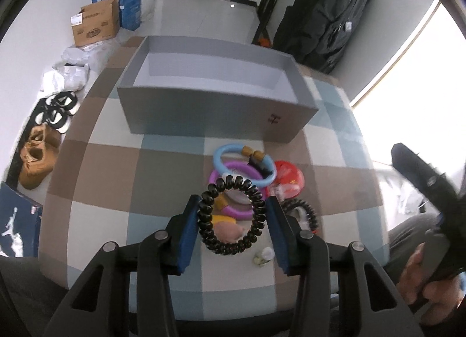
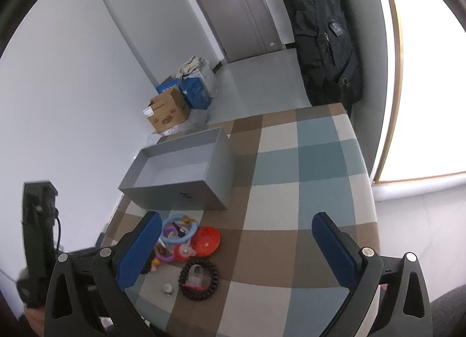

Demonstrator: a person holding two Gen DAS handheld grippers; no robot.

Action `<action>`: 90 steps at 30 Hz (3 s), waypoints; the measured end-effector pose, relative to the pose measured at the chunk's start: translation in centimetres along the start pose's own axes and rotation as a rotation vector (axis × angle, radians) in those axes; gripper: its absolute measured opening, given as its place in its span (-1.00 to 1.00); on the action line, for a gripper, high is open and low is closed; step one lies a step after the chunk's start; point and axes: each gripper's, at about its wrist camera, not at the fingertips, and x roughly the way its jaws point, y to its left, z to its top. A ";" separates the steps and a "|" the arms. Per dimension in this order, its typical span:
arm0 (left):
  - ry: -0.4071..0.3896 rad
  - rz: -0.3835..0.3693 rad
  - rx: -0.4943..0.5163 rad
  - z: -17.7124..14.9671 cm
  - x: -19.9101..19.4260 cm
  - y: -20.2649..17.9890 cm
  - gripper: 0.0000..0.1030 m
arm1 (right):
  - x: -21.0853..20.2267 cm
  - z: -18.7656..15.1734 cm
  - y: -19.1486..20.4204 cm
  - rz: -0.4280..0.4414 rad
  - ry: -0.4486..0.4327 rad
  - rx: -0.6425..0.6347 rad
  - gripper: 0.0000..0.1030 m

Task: Organize jewelry
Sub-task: 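Lower the left tool and grasp the black beaded bracelet, then grasp the black coiled hair tie with the right tool while the left tool lifts the bracelet, then carry both black bracelets into the grey box and open both tools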

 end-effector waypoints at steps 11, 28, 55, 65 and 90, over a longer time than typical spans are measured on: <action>-0.066 -0.142 -0.102 1.8 -1.8 1.8 -0.24 | 2.1 -1.4 0.6 0.019 0.156 -0.037 1.00; -0.073 -0.206 -0.171 1.9 -2.4 3.5 -0.24 | 4.2 -5.7 5.6 -0.038 0.289 -0.385 0.53; -0.055 -0.220 -0.191 2.1 -1.4 4.2 -0.24 | 3.9 -4.7 5.3 0.057 0.264 -0.312 -0.08; -0.051 -0.219 -0.179 2.1 -1.1 3.9 -0.24 | 2.6 -3.2 3.9 0.122 0.211 -0.205 -0.10; -0.060 -0.181 -0.154 10.6 0.8 3.5 -0.24 | 4.3 8.1 5.1 0.269 -0.006 -0.133 -0.10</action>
